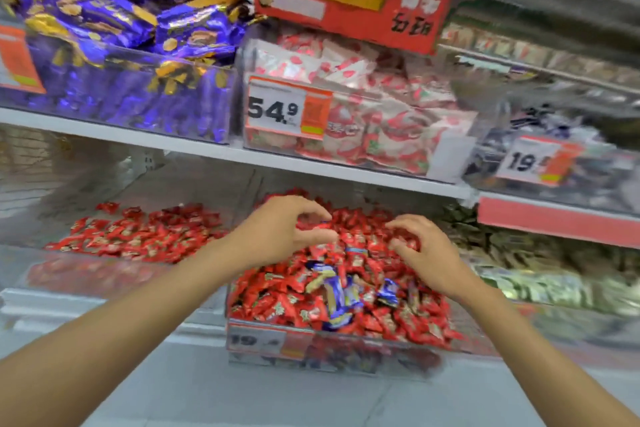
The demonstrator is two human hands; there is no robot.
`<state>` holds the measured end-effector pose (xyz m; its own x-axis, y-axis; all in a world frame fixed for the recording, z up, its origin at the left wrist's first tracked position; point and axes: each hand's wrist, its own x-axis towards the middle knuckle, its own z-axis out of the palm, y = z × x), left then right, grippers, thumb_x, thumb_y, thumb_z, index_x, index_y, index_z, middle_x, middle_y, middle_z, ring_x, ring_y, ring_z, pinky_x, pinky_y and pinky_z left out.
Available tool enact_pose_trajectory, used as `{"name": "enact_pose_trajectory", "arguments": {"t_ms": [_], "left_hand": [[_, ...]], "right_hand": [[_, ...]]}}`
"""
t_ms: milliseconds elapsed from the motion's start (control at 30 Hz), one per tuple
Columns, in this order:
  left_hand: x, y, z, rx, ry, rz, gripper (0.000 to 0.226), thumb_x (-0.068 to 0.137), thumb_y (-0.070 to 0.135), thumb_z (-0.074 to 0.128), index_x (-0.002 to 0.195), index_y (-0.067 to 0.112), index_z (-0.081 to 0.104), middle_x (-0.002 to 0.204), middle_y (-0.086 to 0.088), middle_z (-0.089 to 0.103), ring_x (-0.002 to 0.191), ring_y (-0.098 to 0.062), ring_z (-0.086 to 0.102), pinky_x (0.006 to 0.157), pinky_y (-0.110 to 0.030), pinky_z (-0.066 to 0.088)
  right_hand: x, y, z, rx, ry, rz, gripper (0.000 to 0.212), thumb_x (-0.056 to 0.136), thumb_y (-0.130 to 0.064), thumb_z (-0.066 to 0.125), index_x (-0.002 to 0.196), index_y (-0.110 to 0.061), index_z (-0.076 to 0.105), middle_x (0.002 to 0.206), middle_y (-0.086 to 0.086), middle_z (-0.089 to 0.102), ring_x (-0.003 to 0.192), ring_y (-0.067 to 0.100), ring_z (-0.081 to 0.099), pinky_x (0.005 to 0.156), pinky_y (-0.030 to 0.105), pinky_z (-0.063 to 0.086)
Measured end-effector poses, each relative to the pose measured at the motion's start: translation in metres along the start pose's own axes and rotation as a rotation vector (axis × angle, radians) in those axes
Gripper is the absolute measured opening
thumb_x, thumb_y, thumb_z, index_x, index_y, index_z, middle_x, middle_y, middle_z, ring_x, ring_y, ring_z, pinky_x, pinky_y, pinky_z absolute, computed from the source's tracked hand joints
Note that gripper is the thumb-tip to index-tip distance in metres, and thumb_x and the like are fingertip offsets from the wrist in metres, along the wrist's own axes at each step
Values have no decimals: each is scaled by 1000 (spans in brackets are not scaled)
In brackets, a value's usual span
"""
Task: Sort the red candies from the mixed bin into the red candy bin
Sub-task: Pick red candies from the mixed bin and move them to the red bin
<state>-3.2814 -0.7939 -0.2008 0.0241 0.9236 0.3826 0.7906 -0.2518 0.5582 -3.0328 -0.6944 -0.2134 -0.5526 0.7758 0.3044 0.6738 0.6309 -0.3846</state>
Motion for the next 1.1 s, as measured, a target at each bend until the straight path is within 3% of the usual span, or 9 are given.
{"name": "enact_pose_trajectory", "arguments": {"t_ms": [167,267,433,567,700,800,900,1000,1100], "left_hand": [[36,-19,37,338,-128,-120,54,89,49,57,137,25,48,134,-6,54,124,-26,47,103,-39,39],[52,-29,52,382,-256,-160,61,91,53,50,145,29,35,147,-5,41,135,-27,36,109,-43,33],[56,-32,48,377,-234,-97,35,86,41,65,119,31,61,121,8,62,111,-15,56,92,-30,44],[47,-31,43,310,-97,-61,30,81,36,71,110,33,64,95,14,59,88,-9,58,76,-25,44],[41,-28,41,267,-104,-64,29,81,35,72,109,31,66,98,13,62,91,-7,57,81,-26,46],[38,-20,40,157,-79,-46,26,81,29,73,105,31,62,96,13,58,85,-3,53,76,-18,42],[39,-10,40,78,-129,-21,27,86,21,68,109,28,58,107,12,57,90,-2,52,75,-10,39],[39,-6,46,106,-282,-33,33,98,13,47,128,26,50,124,5,55,113,-12,52,95,-26,43],[36,-11,52,219,-428,-81,31,99,27,44,129,23,50,124,-3,52,118,-20,48,100,-33,38]], "right_hand": [[1,28,-9,62,9,54,29,91,-16,59,120,-19,61,119,-4,54,120,14,48,99,20,31],[26,24,1,122,-24,62,34,94,-20,56,128,-19,57,129,0,54,123,13,47,97,17,29],[71,12,34,157,-148,28,49,94,-35,56,139,-17,47,142,2,50,132,18,44,106,23,31],[83,10,64,-1,-320,9,70,88,-54,56,146,-24,33,150,5,40,136,25,39,111,37,34],[83,10,63,-35,-227,-54,45,91,-42,58,129,-21,47,128,8,55,115,28,52,90,33,43],[77,3,51,-33,-125,-100,24,91,-34,59,109,-20,53,108,5,62,95,25,59,78,36,48],[68,0,33,120,-47,-65,13,92,-24,58,104,-19,55,90,-1,62,69,13,57,65,31,45],[54,6,17,255,-25,-33,21,94,-14,52,113,-23,57,75,-13,57,48,0,44,52,17,36],[39,10,6,362,-30,2,16,97,-14,51,104,-19,65,65,-14,54,44,1,42,50,17,34]]}}
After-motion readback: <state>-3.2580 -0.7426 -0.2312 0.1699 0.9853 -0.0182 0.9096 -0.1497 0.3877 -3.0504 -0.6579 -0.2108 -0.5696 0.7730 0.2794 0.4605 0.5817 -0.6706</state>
